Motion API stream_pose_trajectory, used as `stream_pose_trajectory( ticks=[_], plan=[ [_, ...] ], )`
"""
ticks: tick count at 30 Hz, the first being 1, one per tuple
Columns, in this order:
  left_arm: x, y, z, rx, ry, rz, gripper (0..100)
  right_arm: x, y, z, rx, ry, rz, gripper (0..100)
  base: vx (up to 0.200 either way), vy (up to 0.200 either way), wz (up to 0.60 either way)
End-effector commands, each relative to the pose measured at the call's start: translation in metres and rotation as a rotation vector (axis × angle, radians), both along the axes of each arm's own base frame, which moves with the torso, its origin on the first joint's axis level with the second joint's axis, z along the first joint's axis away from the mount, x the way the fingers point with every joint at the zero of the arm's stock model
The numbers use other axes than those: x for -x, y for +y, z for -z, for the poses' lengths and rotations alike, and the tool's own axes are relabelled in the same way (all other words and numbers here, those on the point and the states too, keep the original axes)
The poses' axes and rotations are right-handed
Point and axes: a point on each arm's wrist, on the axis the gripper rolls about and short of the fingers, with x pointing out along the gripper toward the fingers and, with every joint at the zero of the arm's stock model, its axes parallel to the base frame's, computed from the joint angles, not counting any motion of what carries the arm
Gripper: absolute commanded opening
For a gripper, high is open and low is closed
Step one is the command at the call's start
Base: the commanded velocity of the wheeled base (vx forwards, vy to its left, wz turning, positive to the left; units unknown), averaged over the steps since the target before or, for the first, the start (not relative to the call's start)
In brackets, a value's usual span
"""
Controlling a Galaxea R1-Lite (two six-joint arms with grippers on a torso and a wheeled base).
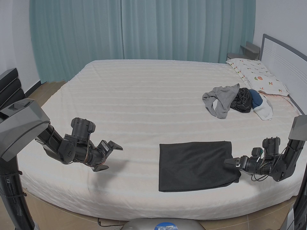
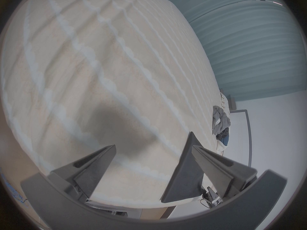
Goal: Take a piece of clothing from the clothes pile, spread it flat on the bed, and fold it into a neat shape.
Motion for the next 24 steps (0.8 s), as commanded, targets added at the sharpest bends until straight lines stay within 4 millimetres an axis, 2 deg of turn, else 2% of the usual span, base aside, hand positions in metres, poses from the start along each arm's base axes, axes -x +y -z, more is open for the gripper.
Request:
stream_pose_trajectory(
  ticks=[1,5,6,10,15,24],
  plan=[
    [0.000,0.000,0.000,0.000,-0.001,0.001,100,0.001,0.000,0.000,0.000,0.004,-0.001,100,0.000,0.000,0.00],
    [0.000,0.000,0.000,0.000,-0.001,0.001,100,0.001,0.000,0.000,0.001,0.003,0.000,100,0.000,0.000,0.00],
    [0.000,0.000,0.000,0.000,-0.001,0.001,100,0.002,0.000,0.000,0.002,0.003,-0.001,0,0.000,0.000,0.00],
    [0.000,0.000,0.000,0.000,-0.001,0.001,100,0.003,-0.003,-0.002,0.012,0.011,0.001,0,0.000,0.000,0.00],
    [0.000,0.000,0.000,0.001,-0.002,-0.001,100,0.011,-0.012,-0.001,0.106,0.047,-0.048,0,0.000,0.000,0.00],
    [0.000,0.000,0.000,0.003,-0.001,-0.001,100,0.014,-0.013,-0.007,0.120,0.031,-0.048,0,0.000,0.000,0.00]
  ],
)
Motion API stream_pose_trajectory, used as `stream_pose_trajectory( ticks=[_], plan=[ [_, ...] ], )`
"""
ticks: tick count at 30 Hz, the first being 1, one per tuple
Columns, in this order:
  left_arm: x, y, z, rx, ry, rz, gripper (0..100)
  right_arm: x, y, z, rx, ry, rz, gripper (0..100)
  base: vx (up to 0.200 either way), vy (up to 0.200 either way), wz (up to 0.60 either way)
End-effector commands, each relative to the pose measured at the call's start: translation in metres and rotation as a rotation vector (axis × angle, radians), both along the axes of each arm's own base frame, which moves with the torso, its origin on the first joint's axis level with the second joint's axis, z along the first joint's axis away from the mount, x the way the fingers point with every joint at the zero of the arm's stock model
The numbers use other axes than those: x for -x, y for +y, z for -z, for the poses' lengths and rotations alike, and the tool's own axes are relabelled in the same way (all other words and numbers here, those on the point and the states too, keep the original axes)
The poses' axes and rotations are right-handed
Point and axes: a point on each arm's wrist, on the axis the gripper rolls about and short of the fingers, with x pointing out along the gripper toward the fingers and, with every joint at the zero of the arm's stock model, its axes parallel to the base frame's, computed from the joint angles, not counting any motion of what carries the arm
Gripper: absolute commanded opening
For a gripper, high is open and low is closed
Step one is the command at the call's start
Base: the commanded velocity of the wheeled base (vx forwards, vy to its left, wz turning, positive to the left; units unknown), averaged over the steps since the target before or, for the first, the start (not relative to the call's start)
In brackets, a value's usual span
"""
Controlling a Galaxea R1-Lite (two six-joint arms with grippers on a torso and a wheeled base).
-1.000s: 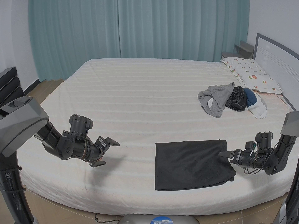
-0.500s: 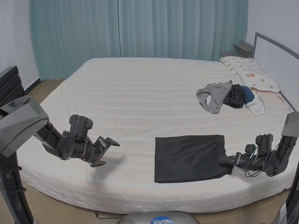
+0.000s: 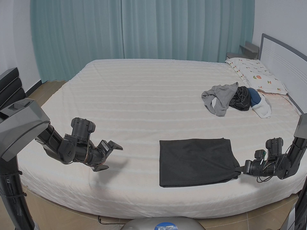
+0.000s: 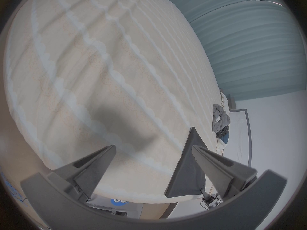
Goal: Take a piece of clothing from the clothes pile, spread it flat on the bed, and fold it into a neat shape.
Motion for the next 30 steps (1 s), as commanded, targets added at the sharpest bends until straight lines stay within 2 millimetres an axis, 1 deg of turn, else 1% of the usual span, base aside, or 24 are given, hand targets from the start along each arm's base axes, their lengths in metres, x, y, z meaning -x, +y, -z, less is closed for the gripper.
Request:
stream_pose_trajectory(
  ticks=[1,8,9,13,20,23,30],
  plan=[
    [0.000,0.000,0.000,0.001,-0.001,-0.002,100,0.001,-0.002,-0.005,0.002,-0.015,0.006,0,0.000,0.000,0.00],
    [0.000,0.000,0.000,0.001,-0.001,-0.002,100,0.007,-0.002,0.001,0.038,0.002,-0.030,0,0.000,0.000,0.00],
    [0.000,0.000,0.000,0.001,-0.001,-0.002,100,0.007,-0.002,0.001,0.038,0.002,-0.030,100,0.000,0.000,0.00],
    [-0.002,0.000,-0.001,0.005,-0.005,-0.005,100,0.007,-0.001,-0.001,0.040,0.007,-0.032,100,0.000,0.000,0.00],
    [-0.002,0.000,-0.002,0.006,-0.008,-0.005,100,-0.010,-0.008,-0.012,0.011,-0.055,0.020,100,0.000,0.000,0.00],
    [-0.002,-0.001,-0.002,0.006,-0.008,-0.002,100,-0.016,-0.008,-0.020,-0.044,-0.062,0.070,100,0.000,-0.200,0.00],
    [-0.001,-0.005,-0.004,0.007,-0.012,0.009,100,-0.022,-0.007,-0.020,-0.075,-0.058,0.090,100,0.000,-0.200,0.00]
  ],
)
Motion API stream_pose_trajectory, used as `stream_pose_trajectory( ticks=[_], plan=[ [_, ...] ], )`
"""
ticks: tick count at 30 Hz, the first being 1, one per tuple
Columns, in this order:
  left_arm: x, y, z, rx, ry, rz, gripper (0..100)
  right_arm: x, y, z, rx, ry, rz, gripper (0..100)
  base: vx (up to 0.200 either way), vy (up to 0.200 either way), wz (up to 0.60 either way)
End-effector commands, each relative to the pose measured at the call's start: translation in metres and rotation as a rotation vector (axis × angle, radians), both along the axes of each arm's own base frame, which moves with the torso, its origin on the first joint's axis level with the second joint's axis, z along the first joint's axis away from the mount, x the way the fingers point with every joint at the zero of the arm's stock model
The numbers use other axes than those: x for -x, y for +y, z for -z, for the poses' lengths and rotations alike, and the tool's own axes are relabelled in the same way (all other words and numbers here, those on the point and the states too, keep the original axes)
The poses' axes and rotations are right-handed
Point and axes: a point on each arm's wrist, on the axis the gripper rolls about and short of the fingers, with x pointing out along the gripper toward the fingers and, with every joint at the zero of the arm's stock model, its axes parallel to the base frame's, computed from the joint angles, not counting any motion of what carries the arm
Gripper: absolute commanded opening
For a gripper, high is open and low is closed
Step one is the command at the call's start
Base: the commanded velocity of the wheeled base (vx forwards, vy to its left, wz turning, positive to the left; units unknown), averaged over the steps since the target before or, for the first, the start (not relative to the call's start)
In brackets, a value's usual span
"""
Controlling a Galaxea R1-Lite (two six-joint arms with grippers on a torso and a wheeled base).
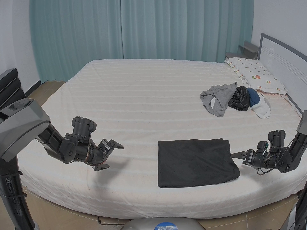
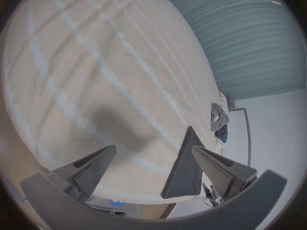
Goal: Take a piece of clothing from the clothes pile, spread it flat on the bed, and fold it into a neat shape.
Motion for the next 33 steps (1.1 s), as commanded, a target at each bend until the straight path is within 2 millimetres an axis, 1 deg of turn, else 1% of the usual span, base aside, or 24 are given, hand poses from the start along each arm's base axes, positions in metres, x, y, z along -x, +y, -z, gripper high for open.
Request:
stream_pose_trajectory(
  ticks=[1,4,8,12,14,18,23,24,26,27,29,33],
  plan=[
    [0.000,-0.001,-0.002,0.001,-0.005,0.004,100,-0.004,0.001,-0.002,-0.009,-0.008,0.002,100,0.000,-0.200,0.00],
    [0.000,-0.001,-0.002,0.001,-0.005,0.004,100,-0.005,0.003,-0.002,-0.030,0.000,0.011,100,0.000,-0.200,0.00],
    [0.000,-0.002,-0.001,0.002,-0.004,0.003,100,-0.013,0.014,-0.006,-0.081,0.001,0.019,100,0.000,-0.200,0.00],
    [0.000,-0.001,-0.001,-0.005,-0.006,-0.004,100,-0.018,0.019,-0.009,-0.114,0.000,0.030,100,0.000,0.000,0.00],
    [0.000,-0.002,-0.001,-0.004,-0.005,-0.005,100,-0.025,0.025,-0.014,-0.154,-0.001,0.054,100,0.000,0.000,0.00],
    [0.000,-0.002,-0.003,0.000,-0.010,-0.005,100,-0.035,0.037,-0.015,-0.188,0.003,0.087,100,0.000,0.000,0.00],
    [0.000,-0.002,-0.002,0.010,-0.001,-0.012,100,-0.044,0.061,-0.009,-0.231,0.027,0.064,100,0.000,0.000,0.00],
    [0.000,-0.002,-0.002,0.012,0.000,-0.014,100,-0.044,0.061,-0.009,-0.231,0.025,0.062,100,0.200,0.000,0.00],
    [0.000,-0.002,-0.003,0.018,0.001,-0.016,100,-0.049,0.071,0.000,-0.242,0.014,0.042,100,0.200,0.000,0.00],
    [0.000,-0.002,-0.003,0.018,0.001,-0.016,100,-0.049,0.071,0.000,-0.242,0.014,0.042,100,0.200,0.000,0.00],
    [0.000,-0.002,-0.001,0.011,0.004,-0.018,100,-0.054,0.076,0.009,-0.247,-0.022,0.045,100,0.200,0.000,0.00],
    [0.000,-0.002,-0.001,0.010,0.005,-0.018,100,-0.061,0.080,0.011,-0.257,-0.046,0.043,100,0.000,0.000,0.00]
  ],
)
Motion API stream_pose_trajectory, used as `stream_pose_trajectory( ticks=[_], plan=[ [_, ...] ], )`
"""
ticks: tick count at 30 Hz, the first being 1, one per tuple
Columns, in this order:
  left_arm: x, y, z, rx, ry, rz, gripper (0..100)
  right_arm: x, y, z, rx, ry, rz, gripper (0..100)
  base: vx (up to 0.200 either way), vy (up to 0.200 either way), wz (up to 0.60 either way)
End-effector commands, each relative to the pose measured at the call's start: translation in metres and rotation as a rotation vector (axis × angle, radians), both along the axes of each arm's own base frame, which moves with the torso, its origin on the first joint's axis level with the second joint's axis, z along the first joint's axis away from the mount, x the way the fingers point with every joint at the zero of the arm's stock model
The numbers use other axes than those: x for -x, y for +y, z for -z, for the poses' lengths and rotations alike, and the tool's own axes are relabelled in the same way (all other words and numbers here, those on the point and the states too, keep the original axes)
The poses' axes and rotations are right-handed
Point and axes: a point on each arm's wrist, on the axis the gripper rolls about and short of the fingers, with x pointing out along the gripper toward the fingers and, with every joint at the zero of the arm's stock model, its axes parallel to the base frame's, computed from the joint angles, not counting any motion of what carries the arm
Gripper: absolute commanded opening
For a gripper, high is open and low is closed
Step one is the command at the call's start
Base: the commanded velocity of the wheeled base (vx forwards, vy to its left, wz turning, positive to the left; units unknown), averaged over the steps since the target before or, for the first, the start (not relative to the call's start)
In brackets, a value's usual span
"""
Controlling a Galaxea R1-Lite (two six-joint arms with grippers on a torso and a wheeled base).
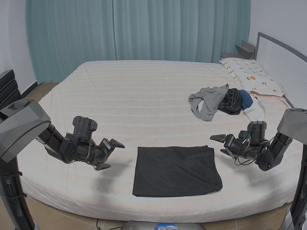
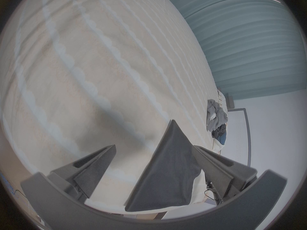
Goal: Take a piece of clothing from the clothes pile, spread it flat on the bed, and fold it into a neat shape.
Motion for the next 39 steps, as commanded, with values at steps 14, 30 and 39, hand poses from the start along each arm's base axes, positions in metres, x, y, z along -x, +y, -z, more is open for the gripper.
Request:
stream_pose_trajectory(
  ticks=[14,30,39],
  plan=[
    [0.000,0.000,0.002,-0.001,0.007,-0.003,100,-0.014,0.015,0.038,0.021,0.054,-0.001,100,0.000,0.000,0.00],
    [-0.004,-0.003,0.001,-0.002,-0.008,0.003,100,-0.025,0.006,0.040,0.011,0.018,0.037,0,0.000,0.000,0.00],
    [-0.023,-0.031,0.009,-0.059,-0.059,0.014,100,-0.025,0.004,0.040,0.008,0.015,0.062,0,0.000,0.000,0.00]
  ],
)
